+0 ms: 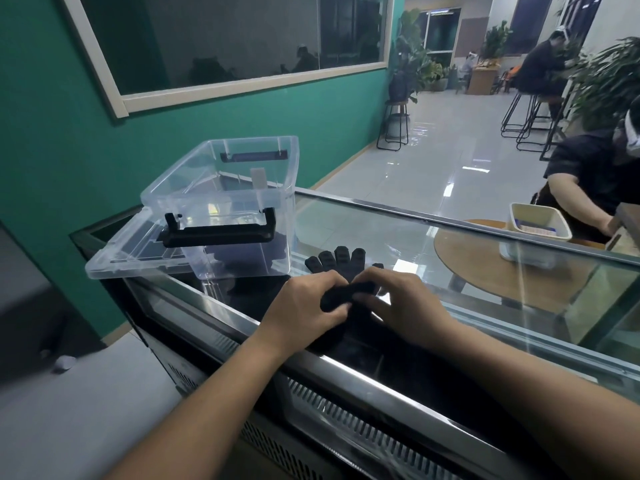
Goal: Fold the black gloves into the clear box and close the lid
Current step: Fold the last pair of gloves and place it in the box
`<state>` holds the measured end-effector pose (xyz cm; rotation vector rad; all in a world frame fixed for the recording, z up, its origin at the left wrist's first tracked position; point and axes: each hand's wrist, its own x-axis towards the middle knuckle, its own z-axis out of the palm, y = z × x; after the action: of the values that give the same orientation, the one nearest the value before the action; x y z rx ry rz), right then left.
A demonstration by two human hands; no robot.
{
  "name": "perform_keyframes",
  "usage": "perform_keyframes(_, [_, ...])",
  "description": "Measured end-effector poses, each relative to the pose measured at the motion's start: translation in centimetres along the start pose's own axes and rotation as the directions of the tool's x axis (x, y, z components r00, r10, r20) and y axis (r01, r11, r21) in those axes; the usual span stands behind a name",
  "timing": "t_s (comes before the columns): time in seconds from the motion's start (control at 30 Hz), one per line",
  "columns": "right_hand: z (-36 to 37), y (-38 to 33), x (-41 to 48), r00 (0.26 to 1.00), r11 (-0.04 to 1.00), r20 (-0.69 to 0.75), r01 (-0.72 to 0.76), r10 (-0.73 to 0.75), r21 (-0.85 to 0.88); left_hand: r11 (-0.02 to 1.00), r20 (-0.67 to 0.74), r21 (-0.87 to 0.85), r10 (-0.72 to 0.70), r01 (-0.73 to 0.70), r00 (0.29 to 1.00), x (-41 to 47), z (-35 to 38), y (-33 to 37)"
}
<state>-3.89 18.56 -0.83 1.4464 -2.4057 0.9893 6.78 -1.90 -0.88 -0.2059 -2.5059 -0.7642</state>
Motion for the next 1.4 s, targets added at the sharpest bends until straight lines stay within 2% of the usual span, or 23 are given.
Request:
perform_keyframes(0.13, [0.0, -0.1, 0.3, 0.988, 0.989, -0.07, -0.13, 0.135, 0.064, 0.995, -0.063, -0.062, -0.087, 0.083, 0.994, 0.2, 0.0, -0.3])
perform_keyframes(0.27, [0.3, -0.1, 0.6, 0.977, 0.979, -0.085, -0.187, 0.194, 0.084, 0.981, -0.088, -0.132, -0.155, 0.143, 0.984, 0.6, 0.2, -0.7])
perform_keyframes(0.47, [0.6, 0.4, 0.9, 0.977, 0.982, -0.096, -0.188, 0.189, 0.021, 0.986, -0.049, -0.035, -0.163, 0.161, 0.985, 1.0, 0.9, -1.5])
perform_keyframes(0.6, [0.9, 1.0, 0.8, 0.972, 0.977, -0.103, -0.211, 0.209, -0.009, 0.995, -0.047, 0.027, -0.093, 0.095, 0.995, 1.1, 1.1, -1.5])
perform_keyframes(0.8, [0.7, 0.8, 0.7, 0.983, 0.989, -0.141, -0.132, 0.121, -0.068, 0.992, -0.062, 0.093, 0.097, -0.091, 0.993, 0.6, 1.0, -1.0])
perform_keyframes(1.03, [0.6, 0.9, 0.4, 0.994, 0.978, -0.107, -0.036, 0.014, -0.206, 0.993, 0.001, 0.111, 0.038, -0.038, 0.999, 0.4, 0.9, -0.8])
perform_keyframes(1.3, [0.4, 0.2, 0.1, 0.999, 0.975, 0.004, 0.045, -0.046, -0.216, 0.981, -0.019, 0.194, 0.015, -0.011, 1.0, 0.4, 1.1, -0.6])
perform_keyframes(1.4, [0.5, 0.4, 0.2, 0.998, 0.979, 0.001, 0.056, -0.057, -0.197, 0.981, -0.041, 0.195, 0.004, 0.004, 0.999, 0.5, 1.1, -0.5])
